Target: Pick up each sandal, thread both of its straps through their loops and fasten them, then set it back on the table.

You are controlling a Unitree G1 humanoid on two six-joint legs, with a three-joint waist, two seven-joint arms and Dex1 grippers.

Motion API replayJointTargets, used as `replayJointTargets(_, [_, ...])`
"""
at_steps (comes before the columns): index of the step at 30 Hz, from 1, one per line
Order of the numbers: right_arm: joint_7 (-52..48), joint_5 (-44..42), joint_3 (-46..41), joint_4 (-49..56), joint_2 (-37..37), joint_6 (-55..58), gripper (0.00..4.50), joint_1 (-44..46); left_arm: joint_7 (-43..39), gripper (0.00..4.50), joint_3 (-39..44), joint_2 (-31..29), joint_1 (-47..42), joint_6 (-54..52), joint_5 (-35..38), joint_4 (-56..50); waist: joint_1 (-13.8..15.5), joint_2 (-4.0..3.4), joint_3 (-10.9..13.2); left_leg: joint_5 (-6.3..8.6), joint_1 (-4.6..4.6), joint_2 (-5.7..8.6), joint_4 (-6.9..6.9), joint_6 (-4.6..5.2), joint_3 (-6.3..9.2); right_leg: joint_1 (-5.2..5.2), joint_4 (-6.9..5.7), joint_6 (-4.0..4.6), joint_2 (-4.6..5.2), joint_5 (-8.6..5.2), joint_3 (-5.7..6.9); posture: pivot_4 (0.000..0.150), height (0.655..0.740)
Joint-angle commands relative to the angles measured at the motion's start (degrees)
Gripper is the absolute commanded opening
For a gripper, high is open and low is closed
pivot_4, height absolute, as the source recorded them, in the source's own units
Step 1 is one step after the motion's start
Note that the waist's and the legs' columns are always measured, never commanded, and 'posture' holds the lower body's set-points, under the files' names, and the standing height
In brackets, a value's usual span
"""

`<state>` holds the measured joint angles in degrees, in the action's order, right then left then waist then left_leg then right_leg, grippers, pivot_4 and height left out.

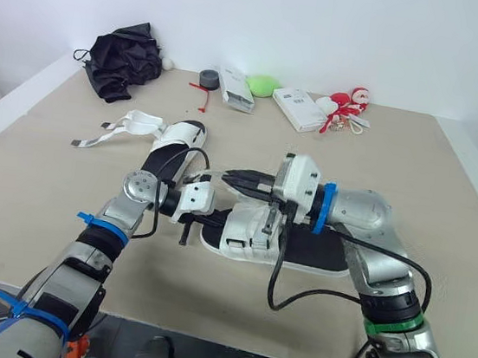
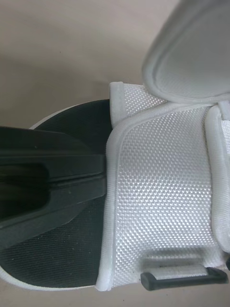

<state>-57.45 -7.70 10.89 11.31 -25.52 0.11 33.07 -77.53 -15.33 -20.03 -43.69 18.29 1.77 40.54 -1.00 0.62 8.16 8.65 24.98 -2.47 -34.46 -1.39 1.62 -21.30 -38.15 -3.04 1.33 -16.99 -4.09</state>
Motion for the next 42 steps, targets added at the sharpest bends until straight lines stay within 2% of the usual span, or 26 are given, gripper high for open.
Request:
replayJointTargets(1, [-1.98,0.93,0.28,2.11,-1.58,-13.41,0.06,0.14,-1.68,0.00,-4.92,-0.33,3.35,-2.44,-4.75,4.93,-0.02,0.00,0.00,0.00,-0.01,0.00,0.00,0.00,0.00,0.00,0.00,0.00,0.00,0.00,0.00,0.150,0.7322])
replayJointTargets(10, [-0.64,10.99,4.39,-8.36,-4.82,-39.36,0.06,-0.39,-2.18,0.00,-4.94,-0.53,3.14,-2.41,-4.68,5.02,-0.15,0.03,0.01,0.01,-0.12,-0.04,0.02,-0.01,-0.01,0.08,0.00,0.02,-0.06,0.00,-0.01,0.150,0.7322])
replayJointTargets(11, [-1.19,12.01,5.03,-9.24,-5.69,-39.12,0.52,-0.27,-2.21,0.00,-4.96,-0.52,3.07,-2.40,-4.70,5.08,-0.15,0.03,0.01,0.01,-0.15,-0.04,0.02,-0.01,-0.02,0.10,0.01,0.02,-0.06,0.00,-0.03,0.150,0.7322])
replayJointTargets(13, [-2.11,12.92,6.14,-10.13,-7.21,-39.16,0.89,-0.29,-2.29,0.00,-5.00,-0.55,3.01,-2.35,-4.74,5.17,-0.15,0.03,0.01,0.01,-0.22,-0.04,0.03,-0.02,-0.04,0.14,0.00,0.03,-0.06,0.00,-0.05,0.150,0.7322])
replayJointTargets(16, [-2.24,12.44,6.82,-9.90,-8.58,-37.89,2.51,-0.41,-2.42,0.00,-5.07,-0.60,3.00,-2.27,-4.77,5.23,-0.18,0.04,0.02,0.01,-0.32,-0.06,0.03,-0.02,-0.07,0.23,0.00,0.10,-0.06,0.00,-0.07,0.150,0.7322])
replayJointTargets(17, [-2.73,12.30,7.05,-9.28,-9.27,-36.61,2.74,-0.46,-2.48,0.00,-5.09,-0.63,3.01,-2.28,-4.76,5.20,-0.18,0.04,0.02,0.01,-0.34,-0.06,0.04,-0.02,-0.08,0.25,0.00,0.10,-0.06,0.00,-0.08,0.150,0.7322])
replayJointTargets(18, [-3.75,10.52,6.99,-7.73,-10.11,-34.11,3.40,-0.83,-2.55,0.00,-5.13,-0.65,3.00,-2.27,-4.78,5.19,-0.18,0.04,0.02,0.01,-0.35,-0.08,0.04,-0.02,-0.07,0.26,0.00,0.12,-0.07,-0.01,-0.07,0.150,0.7322])
replayJointTargets(21, [-5.59,2.96,4.58,-1.03,-12.31,-21.24,3.40,-0.98,-2.74,0.00,-5.20,-0.62,2.70,-2.23,-4.85,5.50,-0.16,0.04,0.02,0.01,-0.34,-0.08,0.04,-0.02,-0.07,0.28,0.00,0.12,-0.06,-0.01,-0.07,0.150,0.7322])
replayJointTargets(24, [-6.70,-9.22,0.57,7.20,-16.73,-2.66,3.40,-0.62,-2.90,0.00,-5.25,-0.59,2.56,-2.22,-4.85,5.61,-0.12,0.04,0.02,0.01,-0.33,-0.09,0.04,-0.03,-0.07,0.29,-0.01,0.18,-0.05,0.02,-0.08,0.150,0.7322])
replayJointTargets(26, [-4.10,-24.08,-3.60,13.24,-20.77,16.20,3.40,0.36,-2.94,0.00,-5.30,-0.51,2.40,-2.05,-4.90,5.95,-0.13,0.05,0.02,0.03,-0.33,-0.10,0.04,-0.05,-0.06,0.31,-0.01,0.45,-0.02,0.17,-0.07,0.150,0.7322])
replayJointTargets(28, [-2.11,-36.87,-6.96,17.44,-24.87,29.44,3.40,0.54,-2.91,0.00,-5.36,-0.41,2.40,-2.00,-4.93,5.97,-0.13,0.05,0.02,0.04,-0.35,-0.11,0.04,-0.07,-0.06,0.33,-0.01,0.51,-0.01,0.17,-0.07,0.150,0.7322])
replayJointTargets(32, [9.48,-68.53,-11.77,20.68,-31.94,50.00,3.40,-1.61,-2.68,0.00,-5.32,-0.19,2.46,-2.02,-4.86,5.72,-0.12,0.10,0.01,0.05,-0.37,-0.15,0.06,-0.07,-0.03,0.37,0.00,0.66,0.00,0.10,-0.02,0.150,0.7322])
replayJointTargets(34, [15.56,-75.40,-11.02,22.70,-34.06,54.65,3.40,-4.84,-2.73,0.00,-5.62,-0.45,2.61,-1.65,-5.23,5.29,-0.06,0.26,-0.02,0.05,-0.36,-0.14,0.08,-0.07,-0.01,0.39,0.00,0.72,0.03,0.06,0.00,0.150,0.7322])
replayJointTargets(36, [23.23,-76.29,-8.38,24.55,-33.94,57.86,3.40,-7.99,-2.68,0.00,-6.20,-1.01,2.66,-0.66,-6.11,5.10,-0.15,0.33,-0.05,0.07,-0.36,-0.15,0.08,-0.06,-0.02,0.38,0.02,0.89,0.03,-0.07,0.00,0.150,0.7322])
replayJointTargets(39, [31.68,-80.71,-4.23,24.63,-33.78,62.68,3.40,-10.29,-2.49,0.00,-6.53,-1.35,2.67,0.05,-6.56,4.99,-0.20,0.33,-0.04,0.07,-0.34,-0.14,0.05,-0.06,-0.05,0.33,0.02,0.46,0.02,-0.20,-0.04,0.150,0.7322])
replayJointTargets(42, [45.08,-85.71,1.84,19.50,-30.21,65.67,3.40,-9.95,-2.35,0.00,-6.96,-1.49,2.98,0.79,-7.05,4.74,-0.24,0.36,-0.06,0.07,-0.35,-0.17,0.04,-0.06,-0.06,0.31,0.01,0.47,-0.01,-0.20,-0.04,0.150,0.7322])
